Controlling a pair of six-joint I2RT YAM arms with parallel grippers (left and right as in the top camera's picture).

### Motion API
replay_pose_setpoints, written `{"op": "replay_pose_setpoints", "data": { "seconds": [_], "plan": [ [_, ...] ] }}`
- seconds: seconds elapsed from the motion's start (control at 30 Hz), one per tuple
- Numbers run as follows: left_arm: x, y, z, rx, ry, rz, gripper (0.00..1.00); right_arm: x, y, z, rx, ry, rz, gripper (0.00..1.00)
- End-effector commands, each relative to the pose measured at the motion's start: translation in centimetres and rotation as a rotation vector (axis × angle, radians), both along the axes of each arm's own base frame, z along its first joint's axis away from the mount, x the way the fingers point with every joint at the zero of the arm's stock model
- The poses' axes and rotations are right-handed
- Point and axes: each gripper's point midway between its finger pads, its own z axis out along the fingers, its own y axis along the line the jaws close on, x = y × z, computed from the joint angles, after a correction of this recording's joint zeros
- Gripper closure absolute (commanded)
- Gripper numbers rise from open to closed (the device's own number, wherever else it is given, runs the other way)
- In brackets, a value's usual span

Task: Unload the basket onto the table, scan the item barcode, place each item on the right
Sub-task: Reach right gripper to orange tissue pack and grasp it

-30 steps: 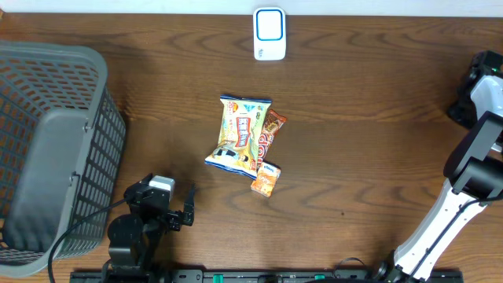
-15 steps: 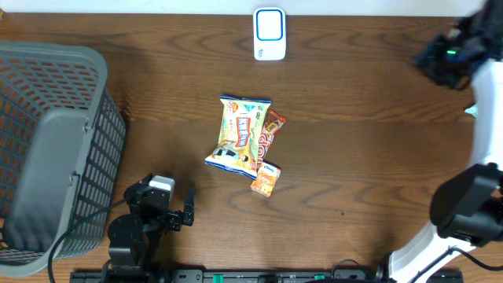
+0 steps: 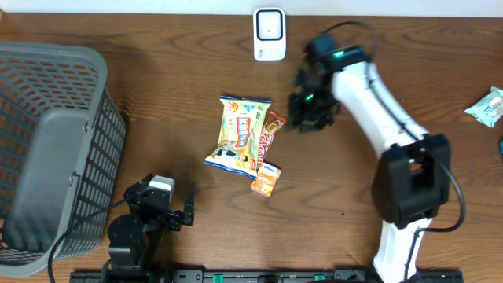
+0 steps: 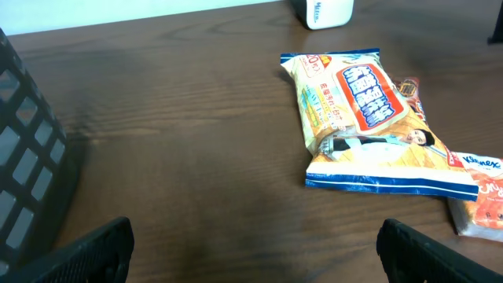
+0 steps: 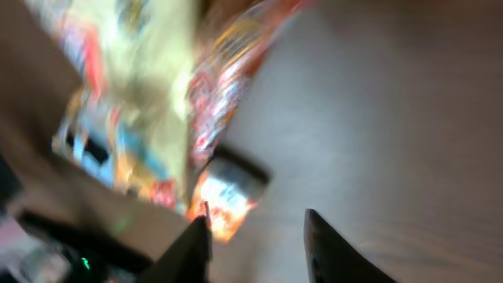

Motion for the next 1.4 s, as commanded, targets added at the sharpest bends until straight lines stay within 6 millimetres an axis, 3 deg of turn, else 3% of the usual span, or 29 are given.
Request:
{"op": "replay_pose_setpoints", "data": {
  "seconds": [0.0, 0.03, 0.17, 0.23, 0.27, 0.37, 0.6, 0.8, 1.07, 1.1, 1.13, 1.2, 1.37],
  "plan": [
    [-0.2, 0.0, -0.9, 0.015, 0.025, -0.005, 0.02, -2.5, 2.6, 0.1, 0.050, -0.092, 0.377, 0.22],
    [-0.2, 0.0, -0.9, 0.016, 0.025, -0.005, 0.02, -3.1, 3.1, -0.3, 0.057, -0.112, 0.467, 0.15],
    [-0.2, 0.0, -0.9, 0.016, 0.025, -0.005, 0.02, -4.3, 3.3, -3.5, -0.008, -0.162, 0.657, 0.13],
    [-0.2, 0.0, -0.9, 0.016, 0.025, -0.005, 0.02, -5.5, 3.7, -5.5, 0.045, -0.176, 0.750, 0.13],
    [-0.2, 0.0, -0.9, 0.016, 0.025, -0.005, 0.02, -6.2, 4.0, -5.9, 0.095, -0.177, 0.801, 0.07],
    [-0.2, 0.0, -0.9, 0.016, 0.025, -0.005, 0.02, -7.7, 4.3, -6.4, 0.197, -0.192, 0.936, 0.07],
    [-0.2, 0.0, -0.9, 0.016, 0.025, -0.005, 0.02, -6.7, 6.0, -6.1, 0.286, -0.278, 0.947, 0.09],
    [-0.2, 0.0, -0.9, 0.016, 0.025, -0.005, 0.01, -7.0, 6.0, -6.6, 0.305, -0.266, 0.957, 0.24],
    [-0.2, 0.0, -0.9, 0.016, 0.025, -0.005, 0.02, -8.3, 4.8, -10.5, 0.277, -0.128, 0.945, 0.34],
    [-0.2, 0.0, -0.9, 0.016, 0.025, -0.005, 0.02, -8.4, 4.7, -10.8, 0.277, -0.120, 0.941, 0.38],
    [-0.2, 0.0, -0.9, 0.016, 0.025, -0.005, 0.02, -8.4, 4.5, -11.0, 0.276, -0.113, 0.936, 0.56],
    [-0.2, 0.0, -0.9, 0.016, 0.025, -0.005, 0.02, -8.3, 4.3, -11.3, 0.274, -0.104, 0.927, 0.70],
    [-0.2, 0.0, -0.9, 0.016, 0.025, -0.005, 0.02, -7.8, 3.7, -11.1, 0.272, -0.099, 0.901, 0.91]
  ]
}}
